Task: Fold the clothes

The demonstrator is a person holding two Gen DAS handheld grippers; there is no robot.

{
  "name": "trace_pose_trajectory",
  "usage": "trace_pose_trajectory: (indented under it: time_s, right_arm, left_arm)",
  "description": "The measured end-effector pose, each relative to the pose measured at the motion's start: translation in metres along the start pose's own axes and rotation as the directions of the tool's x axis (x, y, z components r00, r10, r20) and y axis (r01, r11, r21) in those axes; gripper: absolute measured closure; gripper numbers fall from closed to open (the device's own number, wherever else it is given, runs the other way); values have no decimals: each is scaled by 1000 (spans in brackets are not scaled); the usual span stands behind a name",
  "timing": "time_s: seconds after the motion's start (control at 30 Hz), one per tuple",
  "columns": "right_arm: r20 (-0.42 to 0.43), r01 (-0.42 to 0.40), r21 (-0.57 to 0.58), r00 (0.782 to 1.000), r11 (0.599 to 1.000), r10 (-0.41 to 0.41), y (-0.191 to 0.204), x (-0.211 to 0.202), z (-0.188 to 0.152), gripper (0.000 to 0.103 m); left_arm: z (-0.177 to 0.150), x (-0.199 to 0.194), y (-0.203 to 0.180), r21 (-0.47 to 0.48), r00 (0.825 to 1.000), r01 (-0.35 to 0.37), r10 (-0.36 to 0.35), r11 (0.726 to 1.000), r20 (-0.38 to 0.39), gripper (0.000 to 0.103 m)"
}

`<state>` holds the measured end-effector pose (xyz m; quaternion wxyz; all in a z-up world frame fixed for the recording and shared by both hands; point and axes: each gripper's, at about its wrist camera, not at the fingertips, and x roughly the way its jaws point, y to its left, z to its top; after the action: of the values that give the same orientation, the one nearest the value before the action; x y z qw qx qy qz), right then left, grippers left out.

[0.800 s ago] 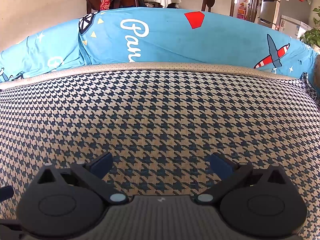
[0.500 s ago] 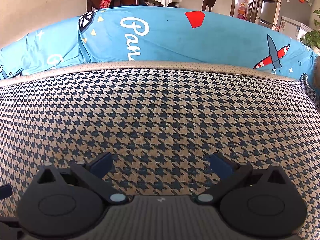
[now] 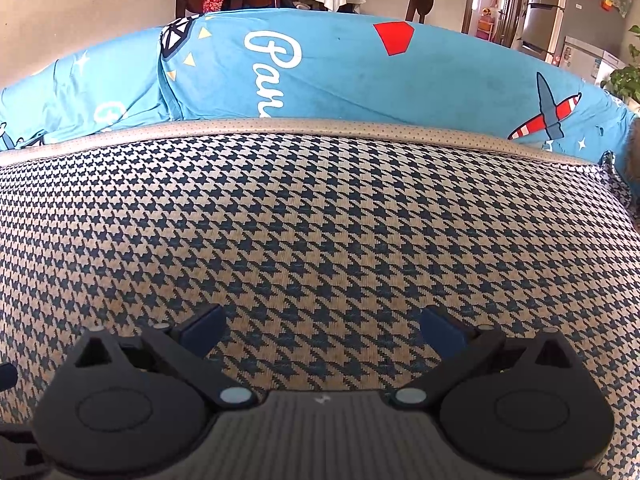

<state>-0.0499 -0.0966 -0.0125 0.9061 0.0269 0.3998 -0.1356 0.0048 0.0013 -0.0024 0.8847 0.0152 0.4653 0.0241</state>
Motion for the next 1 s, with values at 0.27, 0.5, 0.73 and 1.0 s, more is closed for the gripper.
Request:
trace_pose_trajectory:
  time_s: [0.27,0.5,0.73,1.0]
  right_arm:
    - [10,10,1,1000,1000,-10,-3,-2,0,0]
    - [35,36,-9,999,999,-36,-8,-8,1,0]
    - [53,48,12,997,999,-48,-19,-12,3,0]
    - [68,70,24,995,997,-72,-31,-17,3,0]
  left_arm:
    - [4,2,2,-10,1000,-6,6,1000,14,0]
    - [9,6,8,-46,1000,-13,13,999,9,0]
    - [9,2,11,-89,999,51,-49,995,21,0]
    - [9,-6,0,-92,996,85,-82,992,36,0]
